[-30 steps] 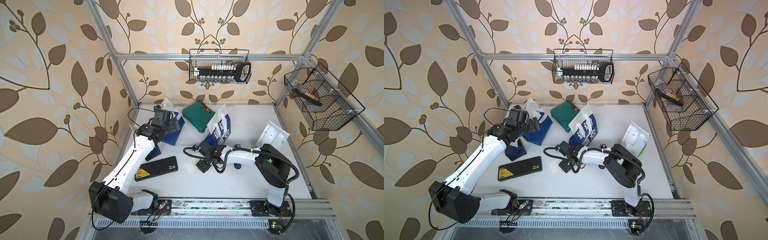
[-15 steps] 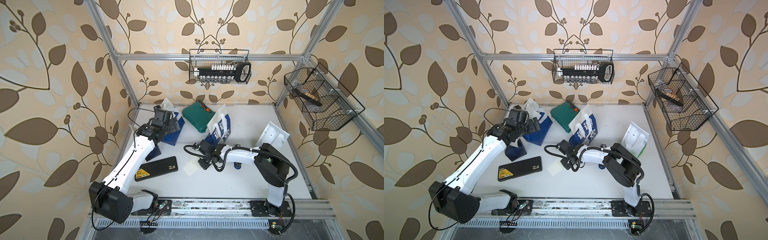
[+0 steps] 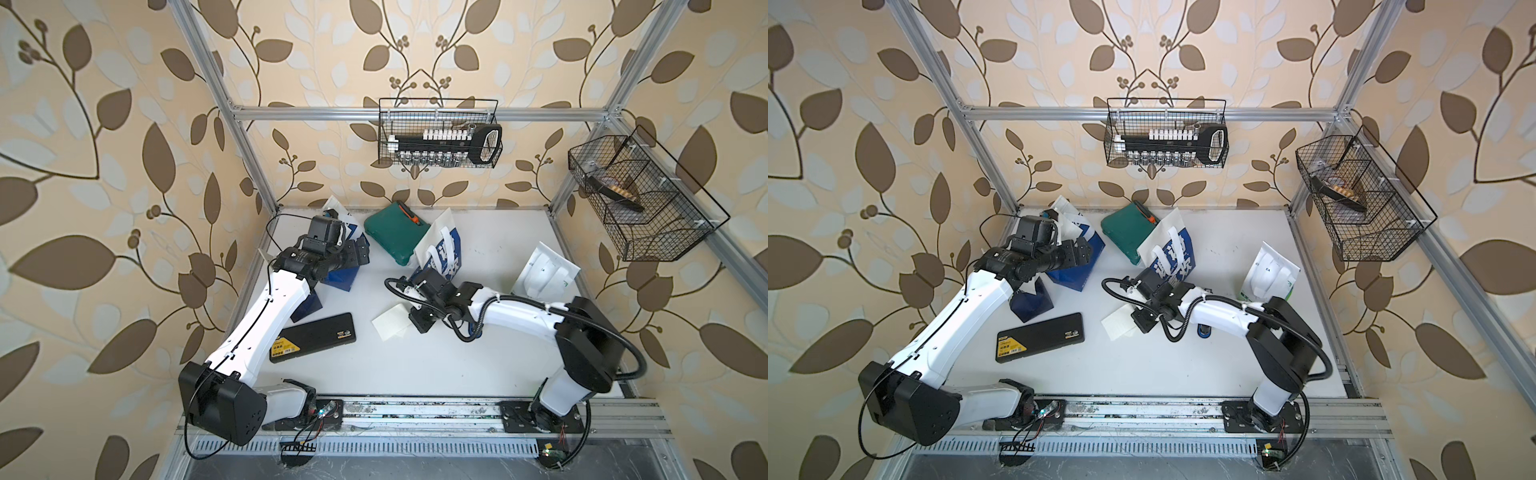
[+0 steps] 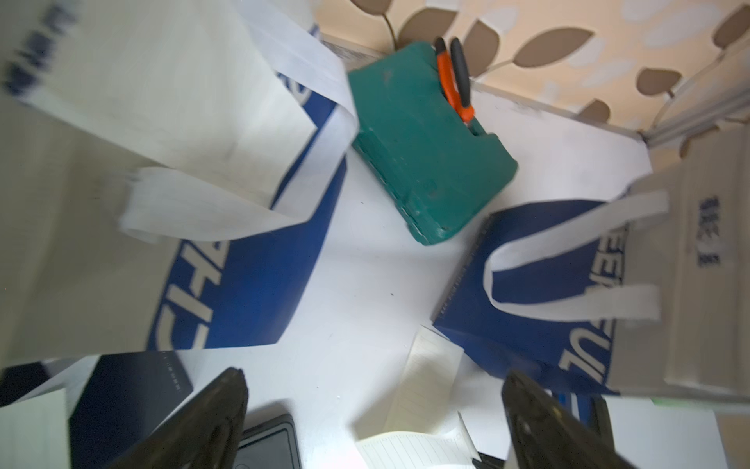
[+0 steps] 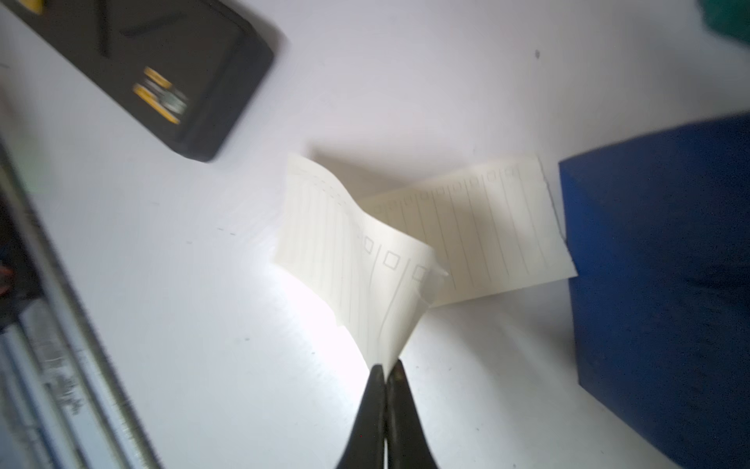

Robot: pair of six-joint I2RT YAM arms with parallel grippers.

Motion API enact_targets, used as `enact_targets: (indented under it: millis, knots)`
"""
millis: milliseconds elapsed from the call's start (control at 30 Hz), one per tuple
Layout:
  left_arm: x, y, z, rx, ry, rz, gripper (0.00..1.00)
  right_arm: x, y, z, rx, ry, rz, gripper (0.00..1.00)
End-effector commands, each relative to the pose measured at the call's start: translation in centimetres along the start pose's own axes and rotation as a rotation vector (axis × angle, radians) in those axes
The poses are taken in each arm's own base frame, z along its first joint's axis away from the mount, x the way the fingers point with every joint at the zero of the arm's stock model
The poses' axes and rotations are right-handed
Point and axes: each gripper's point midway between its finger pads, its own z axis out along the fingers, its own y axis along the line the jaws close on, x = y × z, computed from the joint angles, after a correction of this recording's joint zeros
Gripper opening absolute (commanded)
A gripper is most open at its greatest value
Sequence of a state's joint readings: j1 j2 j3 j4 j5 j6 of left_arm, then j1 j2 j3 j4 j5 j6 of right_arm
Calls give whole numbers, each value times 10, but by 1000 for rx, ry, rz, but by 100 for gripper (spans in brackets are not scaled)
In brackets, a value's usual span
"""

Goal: Staple the receipts to the bags
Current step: Pick up the receipt from the center of the board.

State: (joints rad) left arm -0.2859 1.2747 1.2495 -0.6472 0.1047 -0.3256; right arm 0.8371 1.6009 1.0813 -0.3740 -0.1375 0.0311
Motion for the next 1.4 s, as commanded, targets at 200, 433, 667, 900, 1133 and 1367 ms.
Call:
enact_targets:
  millis: [200,433,667,900,1133,1367]
  knots:
    - [39,-89,-63,586,102,313,99,-44,20,-102,-222,-227,-212,0]
    - [51,-117,-78,814,160,298,99,-65,21,-142,-400,-310,-155,0]
    - [51,-121,-59,780,172,319,98,-74,30,-152,-456,-342,-145,0]
    - [65,-132,-65,839,251,312,75,-94,-10,-152,-356,-378,-26,0]
    - [72,-137,-63,857,292,298,58,-100,-16,-146,-367,-368,7,0]
    - [44,-129,-33,688,215,271,0,-106,-27,-150,-299,-411,57,40]
